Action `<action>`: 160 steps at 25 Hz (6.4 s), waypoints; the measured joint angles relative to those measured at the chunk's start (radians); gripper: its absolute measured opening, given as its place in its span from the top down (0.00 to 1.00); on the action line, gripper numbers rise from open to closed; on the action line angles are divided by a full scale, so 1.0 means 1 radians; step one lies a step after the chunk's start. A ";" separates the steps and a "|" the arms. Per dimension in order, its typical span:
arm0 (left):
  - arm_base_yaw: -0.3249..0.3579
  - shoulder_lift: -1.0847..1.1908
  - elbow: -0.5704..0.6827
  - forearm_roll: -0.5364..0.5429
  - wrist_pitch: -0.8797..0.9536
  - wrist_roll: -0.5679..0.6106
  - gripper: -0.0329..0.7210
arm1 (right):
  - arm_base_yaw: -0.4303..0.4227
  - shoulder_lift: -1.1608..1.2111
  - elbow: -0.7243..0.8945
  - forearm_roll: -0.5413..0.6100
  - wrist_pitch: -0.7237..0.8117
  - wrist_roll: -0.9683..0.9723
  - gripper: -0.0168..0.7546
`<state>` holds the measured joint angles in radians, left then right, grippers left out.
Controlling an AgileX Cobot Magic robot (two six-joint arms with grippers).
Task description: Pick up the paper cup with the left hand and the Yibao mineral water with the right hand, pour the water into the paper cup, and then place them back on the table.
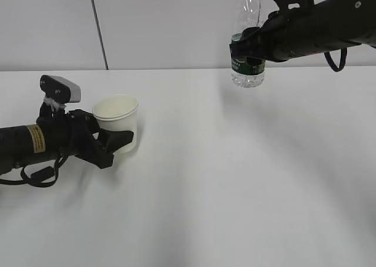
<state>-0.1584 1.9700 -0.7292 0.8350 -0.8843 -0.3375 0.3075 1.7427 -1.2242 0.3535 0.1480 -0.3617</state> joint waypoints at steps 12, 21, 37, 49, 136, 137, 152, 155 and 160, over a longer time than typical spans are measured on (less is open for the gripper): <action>0.000 0.092 0.004 -0.144 -0.161 0.140 0.42 | 0.000 0.017 0.004 0.016 -0.048 0.000 0.47; 0.000 0.125 0.004 -0.164 -0.181 0.249 0.42 | 0.000 0.017 0.004 0.035 -0.048 0.000 0.47; 0.000 0.195 0.004 -0.211 -0.236 0.275 0.42 | 0.000 0.017 0.005 0.046 -0.054 0.000 0.47; 0.000 0.195 0.004 -0.210 -0.256 0.275 0.20 | 0.000 0.017 0.005 0.046 -0.056 0.000 0.47; 0.000 -1.663 0.222 -0.980 1.765 0.550 0.20 | 0.000 0.005 0.005 0.139 -0.066 0.000 0.47; 0.000 -1.681 0.222 -0.981 1.769 0.547 0.20 | 0.000 0.005 0.005 0.139 -0.066 0.000 0.47; 0.000 -1.984 0.222 -0.996 1.789 0.535 0.20 | 0.000 0.005 0.005 0.139 -0.066 0.000 0.47; 0.000 -1.984 0.222 -1.033 1.793 0.521 0.21 | 0.000 0.005 0.005 0.139 -0.066 0.000 0.47; 0.000 -1.984 0.222 -1.036 1.801 0.493 0.24 | 0.000 0.005 0.005 0.139 -0.066 -0.002 0.47</action>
<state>-0.1584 -0.0142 -0.5070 -0.2013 0.9163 0.1555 0.3075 1.7478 -1.2196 0.4921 0.0823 -0.3633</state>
